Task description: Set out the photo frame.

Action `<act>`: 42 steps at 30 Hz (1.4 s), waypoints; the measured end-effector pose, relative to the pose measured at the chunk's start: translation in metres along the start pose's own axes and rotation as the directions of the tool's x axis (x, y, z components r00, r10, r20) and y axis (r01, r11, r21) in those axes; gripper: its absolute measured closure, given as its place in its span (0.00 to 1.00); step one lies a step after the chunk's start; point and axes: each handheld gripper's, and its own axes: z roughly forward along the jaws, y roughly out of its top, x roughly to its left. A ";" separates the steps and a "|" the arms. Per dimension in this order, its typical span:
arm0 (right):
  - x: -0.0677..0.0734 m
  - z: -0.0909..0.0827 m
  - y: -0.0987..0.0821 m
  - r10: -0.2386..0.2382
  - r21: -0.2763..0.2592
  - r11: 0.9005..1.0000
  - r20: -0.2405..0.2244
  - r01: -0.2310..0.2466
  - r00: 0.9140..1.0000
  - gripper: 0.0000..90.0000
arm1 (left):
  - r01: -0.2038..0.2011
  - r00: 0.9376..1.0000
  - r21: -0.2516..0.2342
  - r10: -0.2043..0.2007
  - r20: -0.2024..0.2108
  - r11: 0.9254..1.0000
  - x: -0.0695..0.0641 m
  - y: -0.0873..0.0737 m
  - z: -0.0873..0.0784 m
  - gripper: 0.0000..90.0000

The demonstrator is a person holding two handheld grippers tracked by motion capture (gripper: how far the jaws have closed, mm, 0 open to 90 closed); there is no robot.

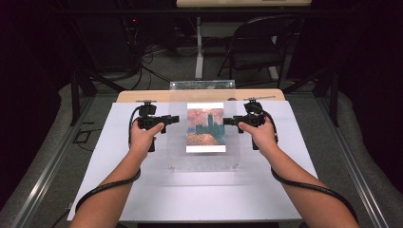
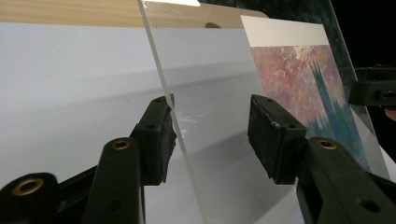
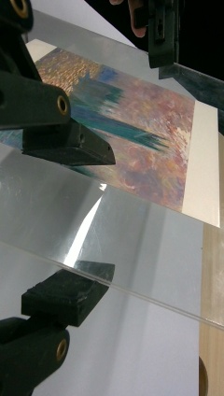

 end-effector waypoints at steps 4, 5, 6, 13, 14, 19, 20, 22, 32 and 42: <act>0.004 -0.006 0.001 0.006 -0.004 1.000 -0.001 -0.006 1.000 0.48 | -0.004 1.000 -0.003 0.004 0.009 1.000 -0.003 0.000 -0.007 0.60; 0.005 -0.008 0.001 0.004 -0.003 1.000 -0.001 -0.004 1.000 0.49 | -0.005 1.000 -0.003 0.005 0.009 1.000 -0.004 0.000 -0.009 0.60; 0.007 -0.009 0.001 0.004 -0.004 1.000 0.001 -0.004 1.000 0.49 | -0.007 1.000 -0.005 0.007 0.006 1.000 -0.005 0.000 -0.011 0.61; 0.015 -0.020 0.000 -0.033 -0.010 0.999 0.006 0.033 0.999 0.50 | -0.019 1.000 -0.019 0.019 0.022 1.000 -0.010 -0.003 -0.022 0.64; 0.016 -0.021 -0.001 -0.043 -0.015 0.999 0.007 0.043 0.999 0.50 | -0.019 1.000 -0.020 0.019 0.024 1.000 -0.011 -0.003 -0.023 0.65; 0.021 -0.028 -0.002 -0.063 -0.004 0.998 0.007 0.063 0.998 0.52 | -0.033 0.999 -0.023 0.034 0.028 0.999 -0.016 -0.004 -0.030 0.66; 0.022 -0.029 -0.002 -0.061 -0.008 0.998 0.006 0.062 0.998 0.53 | -0.035 0.999 -0.022 0.035 0.030 0.999 -0.017 -0.004 -0.031 0.67; 0.023 -0.032 -0.003 -0.062 -0.009 0.998 0.003 0.062 0.998 0.54 | -0.045 0.999 -0.024 0.046 0.028 0.999 -0.019 -0.005 -0.034 0.67; 0.031 -0.045 -0.012 -0.090 -0.054 0.994 0.003 0.090 0.996 0.57 | -0.087 0.995 -0.043 0.089 0.045 0.995 -0.026 -0.011 -0.046 0.70; 0.042 -0.057 -0.021 -0.126 -0.084 0.988 0.020 0.127 0.992 0.58 | -0.115 0.991 -0.067 0.119 0.057 0.991 -0.033 -0.019 -0.058 0.72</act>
